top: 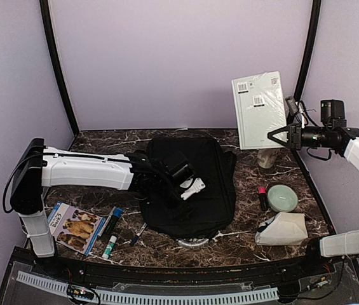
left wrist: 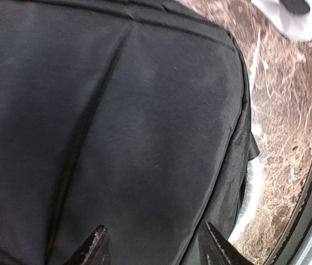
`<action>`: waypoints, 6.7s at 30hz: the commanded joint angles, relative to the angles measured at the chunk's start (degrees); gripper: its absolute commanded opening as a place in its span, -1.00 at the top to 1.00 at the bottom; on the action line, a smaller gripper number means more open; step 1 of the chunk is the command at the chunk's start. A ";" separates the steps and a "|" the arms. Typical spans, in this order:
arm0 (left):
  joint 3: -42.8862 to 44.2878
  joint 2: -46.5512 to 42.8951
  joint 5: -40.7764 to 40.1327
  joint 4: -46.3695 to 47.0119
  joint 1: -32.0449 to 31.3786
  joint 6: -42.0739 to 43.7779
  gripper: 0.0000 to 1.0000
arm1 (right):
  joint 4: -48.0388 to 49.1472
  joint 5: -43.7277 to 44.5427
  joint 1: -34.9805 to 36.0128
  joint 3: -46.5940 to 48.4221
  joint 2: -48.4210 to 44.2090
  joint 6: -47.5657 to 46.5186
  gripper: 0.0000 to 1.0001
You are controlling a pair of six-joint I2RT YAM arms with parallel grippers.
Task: Pack the student bag
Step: Move the student bag to the center of the board, then pick up the largest pocket of the bag from the student bag, then place the book in the largest pocket of the bag, then adjust the book in the student bag.
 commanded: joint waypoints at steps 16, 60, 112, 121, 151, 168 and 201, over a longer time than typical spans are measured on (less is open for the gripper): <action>8.92 10.15 5.15 -7.31 -2.97 8.04 -0.12 | 6.43 -2.56 -0.48 0.20 -1.48 -1.55 1.00; 32.79 9.55 -20.32 12.84 11.80 -7.67 1.00 | -33.87 -7.32 10.16 6.61 9.16 -6.98 1.00; 29.23 3.23 -21.50 9.92 3.82 -0.57 1.00 | 31.58 -9.50 29.75 10.66 46.63 46.55 1.00; 28.61 5.23 -14.04 14.06 4.12 2.01 1.00 | 32.29 -11.83 36.37 4.83 39.31 45.78 1.00; 2.47 -10.43 -4.16 30.02 3.41 9.02 1.00 | 34.44 -2.56 34.36 8.02 47.79 41.71 0.92; -1.19 -13.76 -11.05 30.07 3.41 6.38 1.00 | 14.92 16.33 34.38 5.69 36.93 14.07 -0.30; -3.83 -13.67 -10.76 32.39 5.87 3.82 1.00 | -11.67 23.29 47.20 -7.64 17.08 -26.16 0.29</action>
